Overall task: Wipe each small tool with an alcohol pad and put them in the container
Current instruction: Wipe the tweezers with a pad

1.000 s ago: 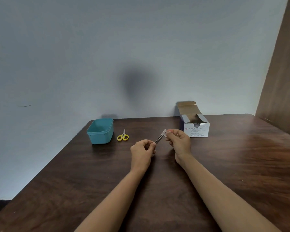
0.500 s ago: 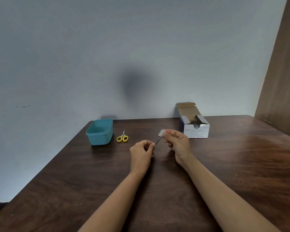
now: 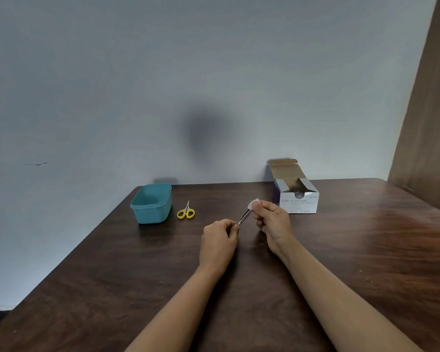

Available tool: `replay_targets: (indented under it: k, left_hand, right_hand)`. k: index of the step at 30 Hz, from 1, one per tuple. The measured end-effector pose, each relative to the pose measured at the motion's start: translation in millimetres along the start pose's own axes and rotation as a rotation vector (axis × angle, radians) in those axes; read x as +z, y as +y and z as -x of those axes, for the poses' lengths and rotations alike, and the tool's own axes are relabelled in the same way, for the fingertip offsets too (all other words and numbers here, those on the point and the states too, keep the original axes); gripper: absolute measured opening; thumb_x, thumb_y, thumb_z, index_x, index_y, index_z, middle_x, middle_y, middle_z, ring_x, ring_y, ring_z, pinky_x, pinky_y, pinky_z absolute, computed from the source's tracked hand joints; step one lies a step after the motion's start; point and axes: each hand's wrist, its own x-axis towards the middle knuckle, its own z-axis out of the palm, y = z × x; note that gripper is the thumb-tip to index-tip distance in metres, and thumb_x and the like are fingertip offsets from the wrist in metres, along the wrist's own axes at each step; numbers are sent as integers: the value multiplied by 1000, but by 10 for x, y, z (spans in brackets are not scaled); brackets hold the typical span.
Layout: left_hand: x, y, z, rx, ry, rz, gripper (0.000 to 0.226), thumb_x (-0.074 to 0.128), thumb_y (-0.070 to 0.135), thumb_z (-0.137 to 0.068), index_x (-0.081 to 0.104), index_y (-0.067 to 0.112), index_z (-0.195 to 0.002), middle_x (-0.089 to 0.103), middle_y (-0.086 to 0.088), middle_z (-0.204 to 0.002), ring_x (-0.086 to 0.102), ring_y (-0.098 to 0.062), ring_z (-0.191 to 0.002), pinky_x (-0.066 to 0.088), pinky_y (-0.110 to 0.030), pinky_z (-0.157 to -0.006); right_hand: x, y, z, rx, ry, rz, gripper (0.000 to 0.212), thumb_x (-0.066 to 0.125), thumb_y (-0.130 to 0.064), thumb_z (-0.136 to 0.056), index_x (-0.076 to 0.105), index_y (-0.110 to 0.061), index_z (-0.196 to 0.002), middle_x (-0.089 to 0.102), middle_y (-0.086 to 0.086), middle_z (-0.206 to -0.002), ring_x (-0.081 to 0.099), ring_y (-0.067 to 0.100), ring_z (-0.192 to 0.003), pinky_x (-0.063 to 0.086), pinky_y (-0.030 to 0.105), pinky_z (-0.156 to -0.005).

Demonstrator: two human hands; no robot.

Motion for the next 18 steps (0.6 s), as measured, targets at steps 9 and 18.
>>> replay_targets:
  k: [9, 18]
  left_hand:
    - [2, 34, 3, 26, 9, -95, 17, 56, 25, -94, 71, 21, -101, 71, 4, -92, 64, -12, -85, 47, -24, -72]
    - [12, 54, 6, 105, -14, -146, 18, 52, 25, -96, 68, 17, -98, 70, 2, -88, 63, -13, -79, 48, -27, -68]
  right_hand:
    - [-1, -11, -3, 46, 42, -30, 11, 74, -13, -81, 69, -4, -86, 59, -2, -63, 45, 5, -52, 36, 15, -49]
    - [16, -9, -14, 57, 101, -33, 1, 72, -9, -82, 71, -9, -83, 55, -3, -63, 42, 5, -55, 34, 15, -48]
